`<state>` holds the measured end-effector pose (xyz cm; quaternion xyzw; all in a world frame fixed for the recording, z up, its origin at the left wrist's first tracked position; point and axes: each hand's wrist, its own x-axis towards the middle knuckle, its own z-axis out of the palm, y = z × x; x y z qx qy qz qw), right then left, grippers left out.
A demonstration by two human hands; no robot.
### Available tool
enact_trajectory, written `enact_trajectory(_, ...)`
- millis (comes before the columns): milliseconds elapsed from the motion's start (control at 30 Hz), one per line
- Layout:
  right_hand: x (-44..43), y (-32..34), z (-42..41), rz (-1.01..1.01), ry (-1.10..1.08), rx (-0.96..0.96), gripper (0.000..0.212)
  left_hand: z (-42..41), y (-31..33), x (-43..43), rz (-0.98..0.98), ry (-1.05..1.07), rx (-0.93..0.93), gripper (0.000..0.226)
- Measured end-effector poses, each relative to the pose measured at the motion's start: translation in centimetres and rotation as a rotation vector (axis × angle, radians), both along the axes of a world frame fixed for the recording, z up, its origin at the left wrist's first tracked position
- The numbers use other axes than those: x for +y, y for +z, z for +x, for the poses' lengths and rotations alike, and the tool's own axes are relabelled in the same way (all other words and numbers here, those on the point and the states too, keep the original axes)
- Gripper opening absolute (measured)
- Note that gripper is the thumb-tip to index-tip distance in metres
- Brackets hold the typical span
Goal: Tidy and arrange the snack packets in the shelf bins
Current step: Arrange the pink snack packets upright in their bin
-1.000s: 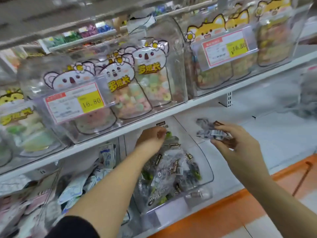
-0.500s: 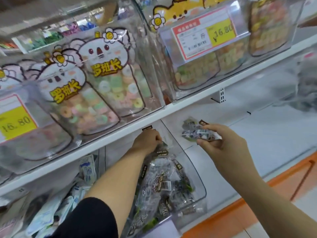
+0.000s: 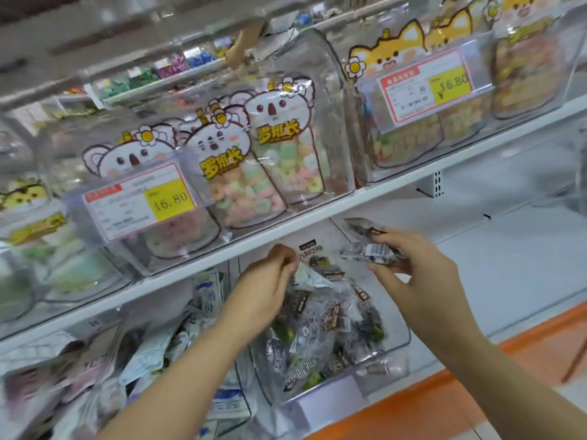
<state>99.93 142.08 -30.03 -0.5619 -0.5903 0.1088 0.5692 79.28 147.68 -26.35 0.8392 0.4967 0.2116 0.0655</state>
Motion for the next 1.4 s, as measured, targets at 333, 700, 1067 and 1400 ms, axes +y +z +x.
enact_trajectory(333,1.3,0.0,-5.7,-0.178,0.219,-0.132,0.038,-6.6,-1.1,-8.3,0.173,0.274,-0.712,0.027)
enact_trajectory(700,0.4,1.8,-8.1,-0.310,0.179,-0.476,0.028,-11.8,0.3,-10.2,0.126,0.493,-0.923,0.012)
enact_trajectory(1067,-6.7,4.0,-20.2,-0.348,0.630,-0.330,0.068,-17.6,-0.9,-15.2,0.075,0.464,-0.938,0.012)
enact_trajectory(1400,-5.9,4.3,-25.9,-0.230,0.484,-0.281,0.032,-22.8,-2.4,-16.8,0.029,0.402,-0.826,0.022)
